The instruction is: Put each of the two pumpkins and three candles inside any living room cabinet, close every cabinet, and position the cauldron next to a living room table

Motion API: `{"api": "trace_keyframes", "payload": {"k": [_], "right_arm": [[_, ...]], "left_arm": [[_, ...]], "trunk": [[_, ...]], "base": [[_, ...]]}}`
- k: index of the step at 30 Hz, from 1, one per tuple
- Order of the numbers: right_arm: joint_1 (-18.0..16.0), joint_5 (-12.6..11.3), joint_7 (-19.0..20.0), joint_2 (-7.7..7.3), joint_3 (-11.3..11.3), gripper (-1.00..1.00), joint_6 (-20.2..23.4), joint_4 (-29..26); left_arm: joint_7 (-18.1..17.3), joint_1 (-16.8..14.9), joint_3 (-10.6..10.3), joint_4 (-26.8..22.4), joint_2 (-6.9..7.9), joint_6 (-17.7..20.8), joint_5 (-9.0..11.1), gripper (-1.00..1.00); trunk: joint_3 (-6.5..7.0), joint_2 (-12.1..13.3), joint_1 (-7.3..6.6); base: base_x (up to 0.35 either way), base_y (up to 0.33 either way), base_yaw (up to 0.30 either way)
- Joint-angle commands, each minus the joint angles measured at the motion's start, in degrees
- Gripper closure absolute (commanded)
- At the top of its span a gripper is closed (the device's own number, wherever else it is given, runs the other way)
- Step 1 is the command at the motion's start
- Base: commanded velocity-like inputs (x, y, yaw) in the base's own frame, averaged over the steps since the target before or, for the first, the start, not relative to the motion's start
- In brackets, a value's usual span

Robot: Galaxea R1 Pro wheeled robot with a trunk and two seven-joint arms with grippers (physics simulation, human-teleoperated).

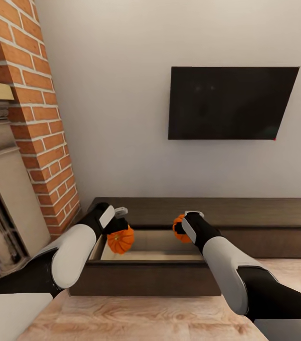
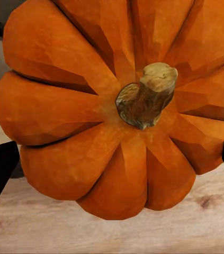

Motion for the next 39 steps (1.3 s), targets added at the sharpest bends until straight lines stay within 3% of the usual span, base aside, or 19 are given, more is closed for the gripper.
{"api": "trace_keyframes", "payload": {"k": [1,8,17,24,31,33,35,39], "right_arm": [[-0.05,0.06,-0.12,0.07,-0.36,1.0,0.16,0.19],[-0.05,0.02,0.47,0.07,-0.16,1.0,0.23,3.41],[-0.05,-0.01,1.7,0.07,-0.08,1.0,0.08,7.61],[-0.05,0.06,1.71,0.07,-0.19,1.0,-0.34,7.89],[-0.05,0.07,1.66,0.07,-0.2,1.0,-1.05,7.84],[-0.05,0.07,1.64,0.07,-0.26,1.0,-4.01,7.85],[-0.02,0.17,1.63,0.07,-0.28,1.0,-10.11,7.97],[0.03,0.25,1.63,0.07,-0.24,1.0,-14.96,9.9]], "left_arm": [[0.24,-0.03,0.38,0.48,-0.05,-0.86,-0.2,1.0],[0.23,-0.03,0.38,3.25,-0.05,-3.52,-0.25,1.0],[0.04,-0.03,0.38,6.83,-0.05,-4.15,-0.16,1.0],[-2.56,-0.03,0.38,8.0,-0.05,-4.37,-0.04,1.0],[-2.72,-0.03,0.38,8.08,-0.05,-10.22,-0.08,1.0],[-2.53,-0.03,0.38,8.08,-0.05,-11.63,-0.11,1.0],[-2.25,-0.03,0.38,8.03,-0.05,-14.96,-0.1,1.0],[-2.11,-0.03,0.42,8.0,-0.05,-18.44,-0.16,1.0]], "trunk": [[-0.06,-0.03,0.02],[-0.06,-0.03,0.02],[-0.06,-0.03,0.02],[-0.06,-0.03,0.02],[-0.06,-0.03,0.02],[-0.06,-0.03,0.02],[-0.06,-0.03,0.02],[-0.06,-0.03,0.02]], "base": [[0.314,0.0,0.0],[0.142,0.0,0.0],[0.006,0.0,0.0],[0.0,0.0,0.0],[0.0,0.0,0.0],[0.0,0.0,0.0],[0.0,0.0,0.0],[0.0,0.0,0.0]]}}
